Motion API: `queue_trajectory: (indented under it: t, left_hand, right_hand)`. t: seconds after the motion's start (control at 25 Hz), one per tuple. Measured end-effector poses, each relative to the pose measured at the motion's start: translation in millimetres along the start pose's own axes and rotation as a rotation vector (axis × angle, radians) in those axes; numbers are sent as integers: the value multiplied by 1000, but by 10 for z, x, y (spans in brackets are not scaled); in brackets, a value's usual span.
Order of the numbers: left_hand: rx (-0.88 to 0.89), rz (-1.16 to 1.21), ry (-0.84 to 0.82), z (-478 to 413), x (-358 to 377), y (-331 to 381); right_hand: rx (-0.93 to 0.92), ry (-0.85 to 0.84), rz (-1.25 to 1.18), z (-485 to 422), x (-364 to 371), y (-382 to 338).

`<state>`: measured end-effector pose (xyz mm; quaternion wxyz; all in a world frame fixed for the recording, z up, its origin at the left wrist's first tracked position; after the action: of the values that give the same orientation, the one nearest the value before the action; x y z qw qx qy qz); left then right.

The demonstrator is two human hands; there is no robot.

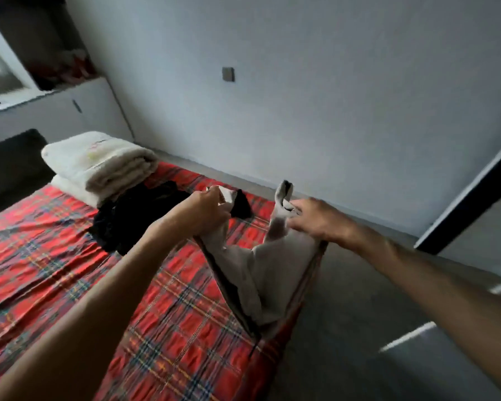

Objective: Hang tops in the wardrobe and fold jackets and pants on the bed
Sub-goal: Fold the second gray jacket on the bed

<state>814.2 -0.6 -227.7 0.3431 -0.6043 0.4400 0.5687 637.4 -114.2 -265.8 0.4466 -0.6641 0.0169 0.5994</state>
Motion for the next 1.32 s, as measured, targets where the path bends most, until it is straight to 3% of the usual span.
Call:
queue_trajectory:
  t: [0.08,0.32,0.6,0.8,1.08,1.32]
  left_hand:
    - [54,201,-165,19,-124,677]
    - [630,387,-362,498,-637,2993]
    - [903,546,-388,1400,-1067,5346]
    - [1224,602,-401,2107,-1480,6846]
    - [1421,874,-487,2597,-1881,8085]
    - [1394,954,-551,2726,-1843,8931]
  right_hand:
    - [61,36,15,632,-491,233]
    - [367,272,-137,2784,-1601,1009]
    - [706,633,-152,5353,-2483,1443]
    - [992,936,-130,6887,-2852,1599]
    - [1328,1448,152,8642,-3331,1597]
    - [1382,1707,236,9612,-3747,2105]
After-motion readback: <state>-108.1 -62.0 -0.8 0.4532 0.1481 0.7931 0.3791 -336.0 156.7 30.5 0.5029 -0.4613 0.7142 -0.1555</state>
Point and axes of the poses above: each hand's wrist, its own z-axis away from the middle knuckle, its own x-axis out of the palm, y = z × x, the point moved 6 cm from there along -z, towards the middle knuckle, and after that the axes turned 2 degrees about -x, right-handed, at the moved point
